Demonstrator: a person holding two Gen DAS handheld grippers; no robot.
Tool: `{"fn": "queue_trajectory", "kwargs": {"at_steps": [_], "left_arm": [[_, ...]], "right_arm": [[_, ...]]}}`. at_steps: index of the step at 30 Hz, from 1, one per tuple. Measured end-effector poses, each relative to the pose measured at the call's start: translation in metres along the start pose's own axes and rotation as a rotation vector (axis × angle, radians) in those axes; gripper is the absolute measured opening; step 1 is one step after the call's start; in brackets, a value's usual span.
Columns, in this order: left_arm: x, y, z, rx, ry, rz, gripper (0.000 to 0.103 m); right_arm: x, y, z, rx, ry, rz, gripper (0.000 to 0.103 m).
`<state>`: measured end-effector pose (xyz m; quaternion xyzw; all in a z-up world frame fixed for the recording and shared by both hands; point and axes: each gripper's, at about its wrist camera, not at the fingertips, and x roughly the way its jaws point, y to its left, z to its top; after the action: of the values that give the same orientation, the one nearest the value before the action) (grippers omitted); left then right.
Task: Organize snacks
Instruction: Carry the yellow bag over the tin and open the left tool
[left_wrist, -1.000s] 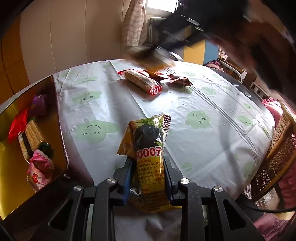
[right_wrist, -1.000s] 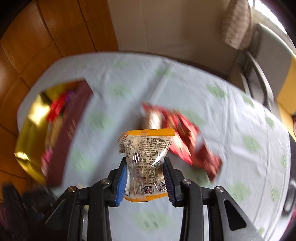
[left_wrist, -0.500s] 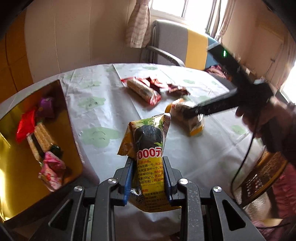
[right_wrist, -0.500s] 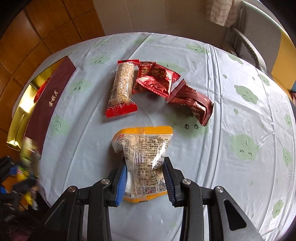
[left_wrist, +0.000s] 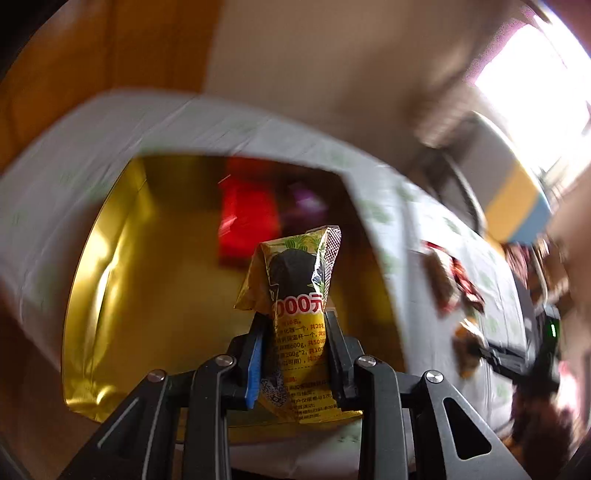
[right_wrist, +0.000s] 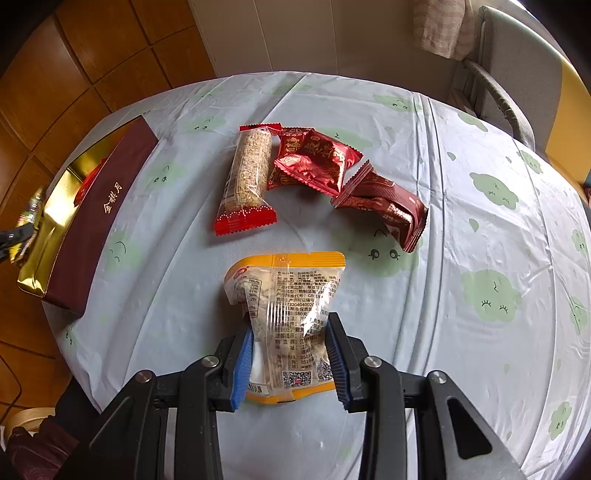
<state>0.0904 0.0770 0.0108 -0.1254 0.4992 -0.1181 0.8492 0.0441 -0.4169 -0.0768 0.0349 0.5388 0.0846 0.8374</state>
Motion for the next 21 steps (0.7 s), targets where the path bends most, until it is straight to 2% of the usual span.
{"fn": "queue_trajectory", "kwargs": {"at_steps": [3, 7, 14, 21], "left_arm": [[0.014, 0.022, 0.006, -0.058, 0.029, 0.045, 0.029], [0.035, 0.028, 0.008, -0.079, 0.078, 0.077, 0.029], [0.058, 0.017, 0.008, -0.031, 0.120, 0.138, 0.029], [0.064, 0.011, 0.006, 0.009, 0.116, 0.158, 0.034]], "right_arm": [[0.000, -0.001, 0.000, 0.003, 0.001, 0.002, 0.037], [0.000, -0.001, 0.000, 0.006, 0.002, 0.004, 0.037], [0.000, -0.001, 0.001, 0.011, 0.005, 0.007, 0.038], [0.001, -0.002, 0.001, 0.011, 0.004, 0.006, 0.038]]}}
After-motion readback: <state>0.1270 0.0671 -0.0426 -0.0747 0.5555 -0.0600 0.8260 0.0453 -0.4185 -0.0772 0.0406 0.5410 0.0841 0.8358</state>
